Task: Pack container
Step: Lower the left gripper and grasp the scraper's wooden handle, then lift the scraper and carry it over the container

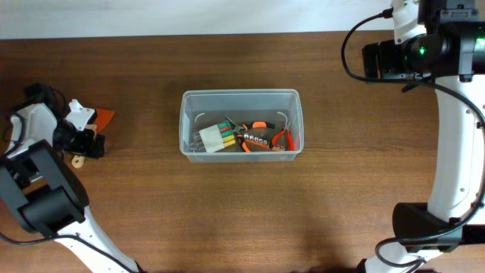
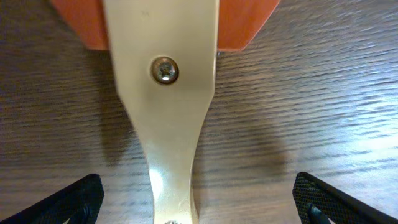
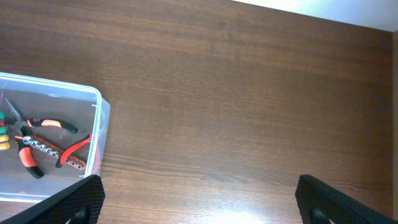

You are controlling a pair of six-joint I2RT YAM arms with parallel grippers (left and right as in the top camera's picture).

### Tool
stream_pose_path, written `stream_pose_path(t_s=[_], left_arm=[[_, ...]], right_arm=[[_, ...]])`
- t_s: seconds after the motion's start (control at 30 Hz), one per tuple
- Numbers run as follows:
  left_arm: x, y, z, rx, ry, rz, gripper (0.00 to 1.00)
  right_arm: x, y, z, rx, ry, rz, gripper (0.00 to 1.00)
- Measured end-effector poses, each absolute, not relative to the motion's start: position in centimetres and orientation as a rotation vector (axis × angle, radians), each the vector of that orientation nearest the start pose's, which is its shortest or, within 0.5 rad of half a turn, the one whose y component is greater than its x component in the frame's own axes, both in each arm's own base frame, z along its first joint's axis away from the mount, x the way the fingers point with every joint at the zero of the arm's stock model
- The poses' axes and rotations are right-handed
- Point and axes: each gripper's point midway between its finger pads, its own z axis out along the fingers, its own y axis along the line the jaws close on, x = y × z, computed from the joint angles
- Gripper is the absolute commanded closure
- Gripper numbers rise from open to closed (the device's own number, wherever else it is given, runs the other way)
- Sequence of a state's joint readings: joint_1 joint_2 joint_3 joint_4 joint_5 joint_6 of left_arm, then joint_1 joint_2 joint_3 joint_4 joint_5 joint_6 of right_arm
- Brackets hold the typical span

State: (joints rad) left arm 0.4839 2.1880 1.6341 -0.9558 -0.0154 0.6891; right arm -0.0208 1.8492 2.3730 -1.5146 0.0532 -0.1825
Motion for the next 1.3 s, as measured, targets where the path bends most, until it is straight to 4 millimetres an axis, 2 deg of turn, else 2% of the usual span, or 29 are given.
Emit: stream_pose_path(t_s=[0.37, 0.5, 0.8, 1.0, 1.2, 1.3], left_arm=[[37.83, 20.25, 0.03, 0.317, 3.086, 0.075, 0.0], [37.83, 20.25, 0.03, 0.317, 3.086, 0.075, 0.07], [37.75, 20.19, -0.03, 0.318, 3.088, 0.072, 0.28], [37.71, 20.17, -0.07, 0.317, 3.089, 0.07, 0.38], [37.7, 20.17, -0.07, 0.317, 3.09, 0.071, 0.58], [37.66, 20.14, -0.1, 0.319, 3.091, 0.069, 0.65]], right_arm=[[40.9, -1.76, 33.63, -0.187, 2.559, -0.146, 0.01], [40.9, -1.76, 33.63, -0.187, 2.559, -0.146, 0.01], [40.86, -1.76, 33.61, -0.188, 2.561, -0.146, 0.01], [40.75, -1.76, 33.53, -0.188, 2.567, -0.145, 0.01], [40.75, -1.76, 33.53, -0.188, 2.567, -0.145, 0.01], [40.74, -1.77, 33.53, -0.187, 2.567, -0.145, 0.01]])
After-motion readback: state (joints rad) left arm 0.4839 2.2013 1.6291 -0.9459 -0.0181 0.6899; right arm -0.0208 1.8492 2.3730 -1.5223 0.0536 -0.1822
